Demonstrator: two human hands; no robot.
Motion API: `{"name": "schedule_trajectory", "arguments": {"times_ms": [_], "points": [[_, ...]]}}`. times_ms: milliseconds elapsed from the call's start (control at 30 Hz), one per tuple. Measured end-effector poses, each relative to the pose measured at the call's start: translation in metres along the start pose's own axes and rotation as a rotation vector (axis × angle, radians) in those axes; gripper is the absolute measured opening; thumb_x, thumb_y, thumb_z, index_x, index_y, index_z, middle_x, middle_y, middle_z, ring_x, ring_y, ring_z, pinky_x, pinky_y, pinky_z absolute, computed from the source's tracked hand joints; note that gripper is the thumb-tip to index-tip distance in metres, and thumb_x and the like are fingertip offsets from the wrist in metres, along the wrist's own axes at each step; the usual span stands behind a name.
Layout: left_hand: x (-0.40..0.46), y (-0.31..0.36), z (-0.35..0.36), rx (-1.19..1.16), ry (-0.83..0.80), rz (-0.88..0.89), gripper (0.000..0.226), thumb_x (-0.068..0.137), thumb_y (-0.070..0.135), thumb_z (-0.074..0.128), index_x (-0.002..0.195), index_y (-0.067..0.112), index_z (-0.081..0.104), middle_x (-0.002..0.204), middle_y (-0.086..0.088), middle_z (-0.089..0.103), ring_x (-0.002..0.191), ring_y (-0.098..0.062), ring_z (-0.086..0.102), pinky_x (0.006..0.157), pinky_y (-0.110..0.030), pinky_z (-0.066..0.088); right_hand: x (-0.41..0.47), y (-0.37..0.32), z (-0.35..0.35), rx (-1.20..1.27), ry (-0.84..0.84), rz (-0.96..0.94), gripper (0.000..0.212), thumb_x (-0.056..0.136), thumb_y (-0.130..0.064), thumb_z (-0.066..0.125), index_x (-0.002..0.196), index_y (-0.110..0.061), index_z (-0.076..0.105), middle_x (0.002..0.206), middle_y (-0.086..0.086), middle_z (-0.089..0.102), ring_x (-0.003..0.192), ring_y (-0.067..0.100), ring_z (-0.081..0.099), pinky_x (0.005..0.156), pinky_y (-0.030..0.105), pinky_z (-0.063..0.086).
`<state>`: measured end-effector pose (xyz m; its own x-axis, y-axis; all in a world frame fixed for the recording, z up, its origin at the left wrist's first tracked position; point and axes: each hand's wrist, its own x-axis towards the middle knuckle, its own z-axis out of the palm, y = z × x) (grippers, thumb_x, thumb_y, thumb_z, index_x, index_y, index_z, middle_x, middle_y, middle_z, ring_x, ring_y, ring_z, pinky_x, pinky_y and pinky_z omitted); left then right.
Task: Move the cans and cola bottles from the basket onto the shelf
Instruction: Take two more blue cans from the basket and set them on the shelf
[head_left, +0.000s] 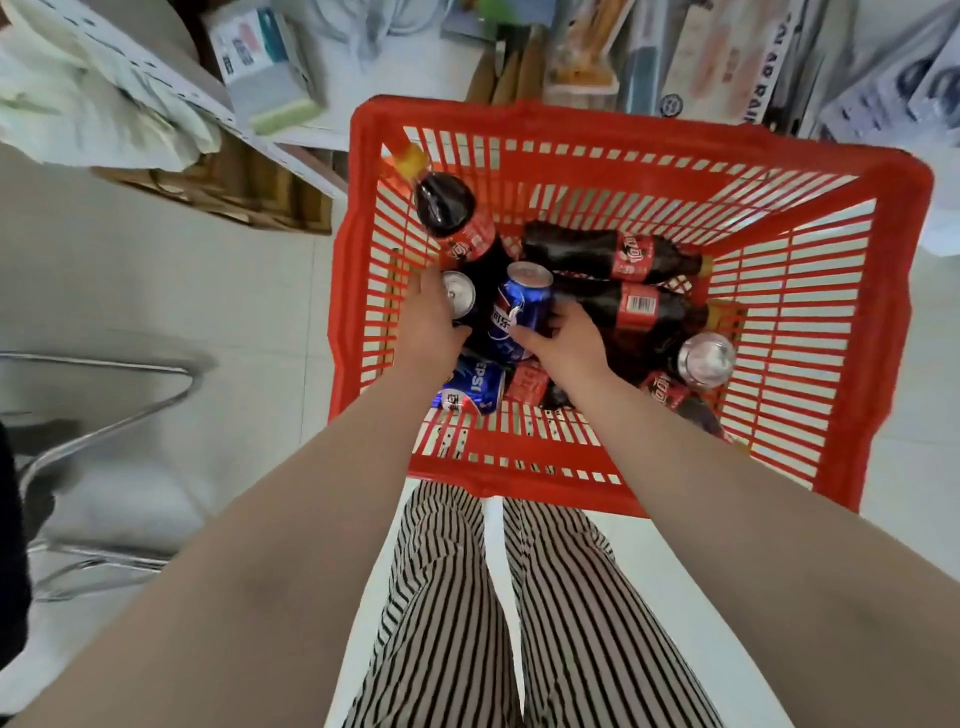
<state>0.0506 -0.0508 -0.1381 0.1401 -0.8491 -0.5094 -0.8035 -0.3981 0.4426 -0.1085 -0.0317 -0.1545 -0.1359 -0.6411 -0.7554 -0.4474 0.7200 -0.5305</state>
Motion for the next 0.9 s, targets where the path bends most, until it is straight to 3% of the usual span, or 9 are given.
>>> {"name": "schedule_trajectory", "arguments": {"times_ms": [100,300,600,767,900], "points": [[0.003,-0.003,0.004,-0.065,0.044,-0.029,0.073,0.073,0.005,0.077,0.136,0.008,0.041,0.135,-0.011,0.052,0.124,-0.026,0.050,0.092,-0.018,0.032,0.006,0.001,0.010,0.077,0.039,0.013,0.066,0.070,-0.037,0.081,0.125,-0.012,0.053,0.122,0.007,0.066,0.111,0.023,0.063,0.097,0.043,0.049],[-0.001,-0.004,0.005,-0.087,0.080,0.000,0.071,0.071,0.008,0.080,0.133,0.009,0.045,0.130,-0.008,0.057,0.120,-0.024,0.054,0.087,-0.015,0.032,0.006,-0.001,0.014,0.151,0.090,0.019,0.066,0.072,-0.032,0.082,0.124,-0.010,0.048,0.123,0.008,0.063,0.112,0.025,0.061,0.097,0.044,0.049],[-0.001,-0.004,-0.007,-0.027,0.070,0.069,0.067,0.068,0.012,0.082,0.126,0.008,0.049,0.123,-0.013,0.058,0.114,-0.029,0.055,0.088,-0.030,0.042,0.001,-0.008,0.017,0.164,0.086,0.009,0.068,0.076,-0.028,0.079,0.129,-0.008,0.040,0.127,0.010,0.060,0.115,0.027,0.059,0.093,0.035,0.047],[0.002,-0.009,-0.007,-0.022,0.057,0.099,0.066,0.068,0.013,0.082,0.124,0.005,0.048,0.123,-0.015,0.058,0.114,-0.031,0.054,0.085,-0.030,0.040,0.007,-0.003,0.025,0.278,0.070,-0.008,0.073,0.075,-0.024,0.079,0.134,-0.014,0.036,0.130,0.009,0.059,0.119,0.027,0.057,0.103,0.042,0.045],[-0.007,-0.004,-0.018,-0.055,0.076,0.112,0.065,0.067,0.019,0.083,0.122,0.007,0.051,0.121,-0.011,0.060,0.113,-0.027,0.054,0.084,-0.024,0.038,-0.003,0.002,0.008,0.397,0.066,-0.028,0.071,0.073,-0.023,0.082,0.131,-0.014,0.041,0.125,0.006,0.060,0.109,0.021,0.060,0.097,0.047,0.050]]}}
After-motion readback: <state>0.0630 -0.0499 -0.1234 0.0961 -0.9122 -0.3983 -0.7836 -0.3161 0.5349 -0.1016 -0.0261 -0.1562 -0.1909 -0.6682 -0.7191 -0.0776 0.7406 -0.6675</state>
